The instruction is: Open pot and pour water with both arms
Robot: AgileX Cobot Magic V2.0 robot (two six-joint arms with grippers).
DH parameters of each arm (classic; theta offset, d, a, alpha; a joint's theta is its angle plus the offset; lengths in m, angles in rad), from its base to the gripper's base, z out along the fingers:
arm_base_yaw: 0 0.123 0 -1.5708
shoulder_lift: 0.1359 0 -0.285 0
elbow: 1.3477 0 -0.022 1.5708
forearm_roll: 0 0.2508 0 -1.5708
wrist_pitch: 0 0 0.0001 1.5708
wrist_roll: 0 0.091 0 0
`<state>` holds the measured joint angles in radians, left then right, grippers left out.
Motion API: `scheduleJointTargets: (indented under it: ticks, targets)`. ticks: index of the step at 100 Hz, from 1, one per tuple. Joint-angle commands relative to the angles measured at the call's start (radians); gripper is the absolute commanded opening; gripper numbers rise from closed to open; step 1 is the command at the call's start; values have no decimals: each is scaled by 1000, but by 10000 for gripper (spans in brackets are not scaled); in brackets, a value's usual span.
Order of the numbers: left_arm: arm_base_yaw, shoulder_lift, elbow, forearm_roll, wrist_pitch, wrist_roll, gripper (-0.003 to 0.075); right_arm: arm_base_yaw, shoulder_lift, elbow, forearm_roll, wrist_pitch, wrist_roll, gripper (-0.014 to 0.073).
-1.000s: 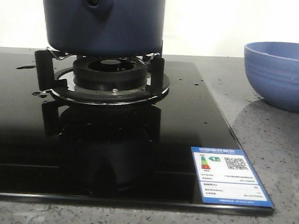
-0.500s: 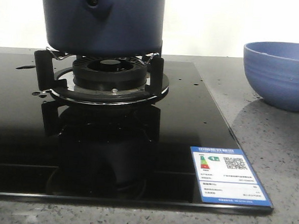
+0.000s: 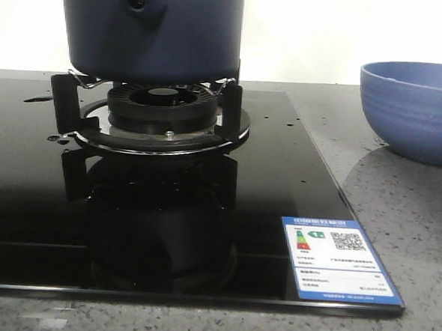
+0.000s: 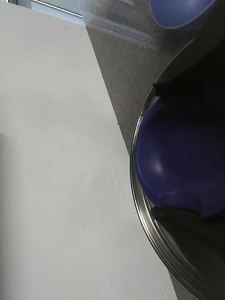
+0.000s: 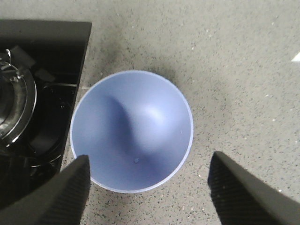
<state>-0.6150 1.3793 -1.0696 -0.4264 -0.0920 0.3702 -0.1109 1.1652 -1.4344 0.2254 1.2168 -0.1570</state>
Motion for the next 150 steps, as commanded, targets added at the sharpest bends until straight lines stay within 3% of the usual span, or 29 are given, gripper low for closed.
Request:
scheduleJointTargets:
  ticks: [1, 54, 61, 73, 79, 117, 127, 134, 143, 150]
  targets:
    - [-6, -22, -38, 9, -112, -2, 326, -5, -22, 3, 13, -66, -13, 482]
    - [15, -11, -38, 9, -84, -2, 328, -5, -22, 26, 13, -80, -15, 482]
    - [15, -11, -38, 9, -70, -2, 375, -5, -22, 26, 13, -82, -15, 482]
    - [15, -11, -38, 6, -39, -2, 562, -5, -22, 26, 13, -82, -15, 482]
    - [15, -11, -38, -4, -31, -2, 603, -5, -22, 26, 13, -82, -15, 482]
    - [27, -217, -38, -9, 13, -2, 593, -5, -22, 26, 52, -87, -36, 482]
    - [48, -275, -38, 24, 41, -2, 540, -5, -22, 26, 149, -116, -84, 470]
    - [70, -311, -38, 26, 64, -2, 451, -5, -22, 28, 280, -156, -147, 415]
    - [112, -352, -38, 26, 114, -2, 262, -5, -27, 43, 493, -214, -269, 247]
    - [158, -386, -32, 31, 163, -2, 62, -5, -48, 83, 648, -267, -397, 67]
